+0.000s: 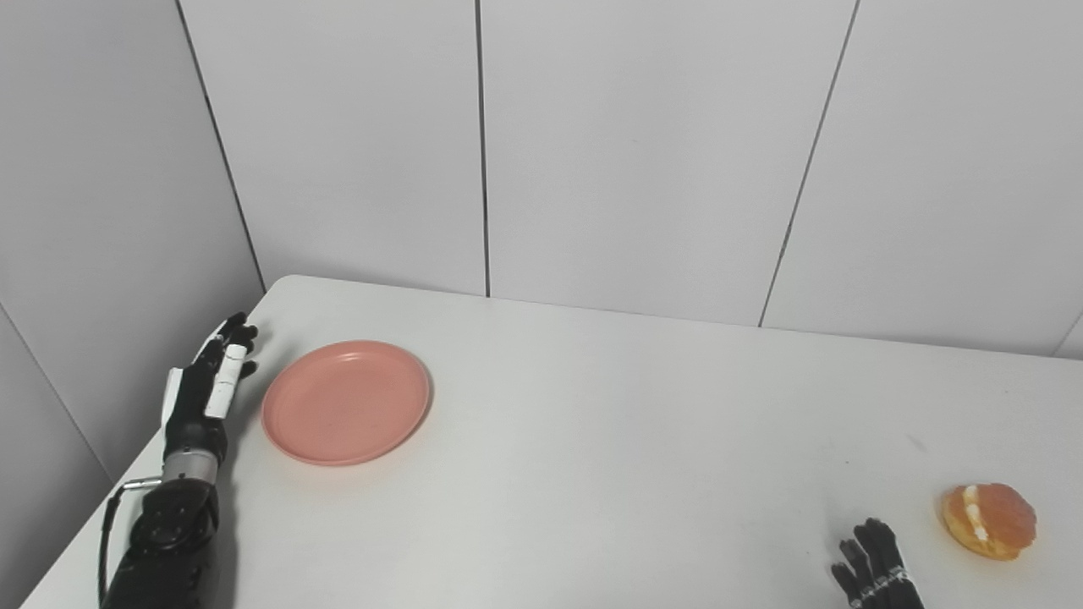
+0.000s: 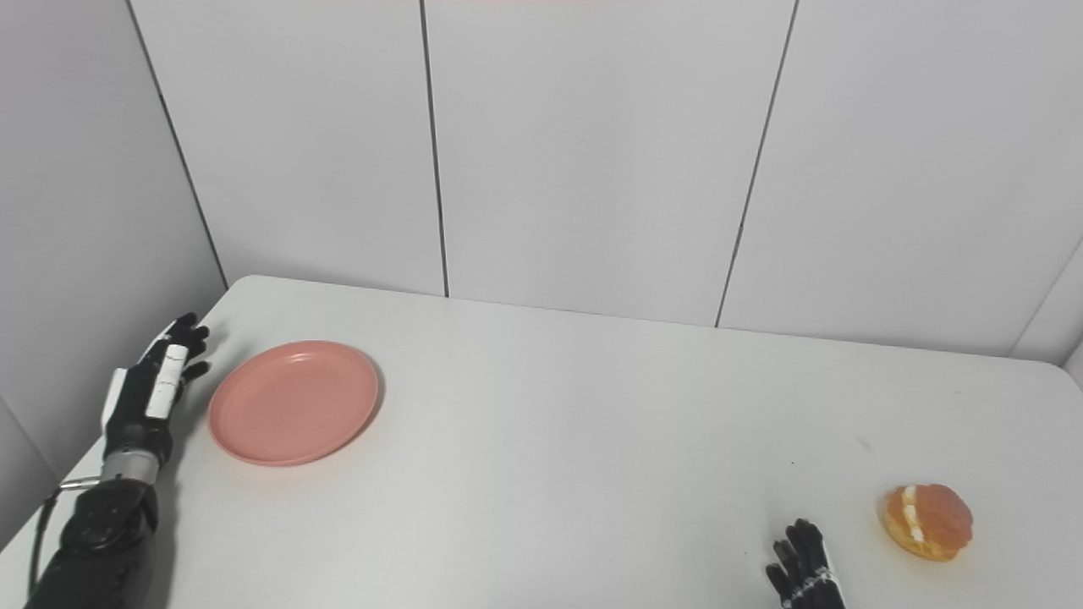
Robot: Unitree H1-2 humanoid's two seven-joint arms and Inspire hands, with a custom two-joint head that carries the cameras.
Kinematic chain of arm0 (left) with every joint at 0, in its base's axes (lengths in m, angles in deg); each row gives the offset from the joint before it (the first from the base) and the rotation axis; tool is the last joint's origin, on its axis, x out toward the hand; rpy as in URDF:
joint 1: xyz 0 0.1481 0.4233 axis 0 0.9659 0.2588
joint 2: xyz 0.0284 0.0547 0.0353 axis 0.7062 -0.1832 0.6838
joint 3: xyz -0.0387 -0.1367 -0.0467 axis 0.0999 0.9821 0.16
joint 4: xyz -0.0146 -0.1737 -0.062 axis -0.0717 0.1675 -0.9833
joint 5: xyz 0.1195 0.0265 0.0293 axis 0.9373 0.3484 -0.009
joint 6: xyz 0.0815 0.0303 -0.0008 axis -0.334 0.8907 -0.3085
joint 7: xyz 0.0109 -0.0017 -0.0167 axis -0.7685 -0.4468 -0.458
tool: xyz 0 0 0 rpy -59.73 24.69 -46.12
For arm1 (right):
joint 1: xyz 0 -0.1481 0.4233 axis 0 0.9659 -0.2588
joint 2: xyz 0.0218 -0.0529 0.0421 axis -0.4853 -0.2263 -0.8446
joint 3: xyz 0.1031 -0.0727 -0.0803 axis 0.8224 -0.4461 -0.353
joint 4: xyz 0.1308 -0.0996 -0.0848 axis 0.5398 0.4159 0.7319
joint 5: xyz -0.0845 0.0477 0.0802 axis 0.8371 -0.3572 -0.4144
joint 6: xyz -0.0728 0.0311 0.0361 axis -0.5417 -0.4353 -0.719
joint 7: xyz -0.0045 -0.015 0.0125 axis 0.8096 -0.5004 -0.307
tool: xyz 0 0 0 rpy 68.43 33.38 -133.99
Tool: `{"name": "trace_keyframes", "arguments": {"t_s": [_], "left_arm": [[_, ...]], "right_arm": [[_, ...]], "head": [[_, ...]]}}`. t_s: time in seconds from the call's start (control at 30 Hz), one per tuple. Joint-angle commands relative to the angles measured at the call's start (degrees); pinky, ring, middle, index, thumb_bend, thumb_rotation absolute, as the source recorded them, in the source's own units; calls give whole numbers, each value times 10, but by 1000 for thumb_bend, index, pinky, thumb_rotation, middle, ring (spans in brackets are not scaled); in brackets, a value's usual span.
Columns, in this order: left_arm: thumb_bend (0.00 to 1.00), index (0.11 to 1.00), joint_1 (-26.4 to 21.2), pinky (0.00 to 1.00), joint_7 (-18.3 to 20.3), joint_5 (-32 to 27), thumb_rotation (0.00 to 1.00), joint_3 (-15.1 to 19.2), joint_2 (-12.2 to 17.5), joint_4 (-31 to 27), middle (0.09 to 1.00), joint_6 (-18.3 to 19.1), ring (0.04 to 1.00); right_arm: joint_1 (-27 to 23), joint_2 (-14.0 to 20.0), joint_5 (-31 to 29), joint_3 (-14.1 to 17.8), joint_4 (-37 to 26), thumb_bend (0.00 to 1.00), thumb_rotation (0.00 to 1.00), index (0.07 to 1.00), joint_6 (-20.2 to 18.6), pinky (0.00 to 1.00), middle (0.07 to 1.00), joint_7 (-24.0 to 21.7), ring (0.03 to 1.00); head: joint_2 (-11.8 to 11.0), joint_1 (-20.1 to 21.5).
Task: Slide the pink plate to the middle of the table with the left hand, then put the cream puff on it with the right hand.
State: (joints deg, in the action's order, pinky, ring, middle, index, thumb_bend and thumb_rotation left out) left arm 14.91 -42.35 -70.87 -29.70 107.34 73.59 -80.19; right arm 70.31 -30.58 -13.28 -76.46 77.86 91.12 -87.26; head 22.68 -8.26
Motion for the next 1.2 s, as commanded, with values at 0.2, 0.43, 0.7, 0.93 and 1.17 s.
{"name": "trace_keyframes", "arguments": {"t_s": [0.2,0.43,0.7,0.93,1.17], "left_arm": [[996,874,-8,935,25,-7,919,-17,-1,9,901,-33,938],[932,918,18,986,39,-2,969,-41,-9,-40,938,-27,958],[881,903,44,913,45,-6,956,-57,-30,-94,917,-1,929],[944,900,59,923,39,-1,957,-63,-43,-120,895,21,918],[944,887,69,881,38,0,947,-67,-52,-146,888,43,910]], "right_arm": [[26,5,5,-5,23,794,997,978,-48,1000,991,7,978],[27,5,8,-9,22,785,995,971,-47,1000,984,10,968],[25,2,7,-12,22,785,984,968,-48,1000,981,13,960],[27,1,12,-17,16,765,998,972,-52,1000,984,19,962],[27,2,13,-20,17,777,996,975,-54,1000,984,21,960]], "head": [[3,2],[5,8],[5,11],[8,15],[8,16]]}}
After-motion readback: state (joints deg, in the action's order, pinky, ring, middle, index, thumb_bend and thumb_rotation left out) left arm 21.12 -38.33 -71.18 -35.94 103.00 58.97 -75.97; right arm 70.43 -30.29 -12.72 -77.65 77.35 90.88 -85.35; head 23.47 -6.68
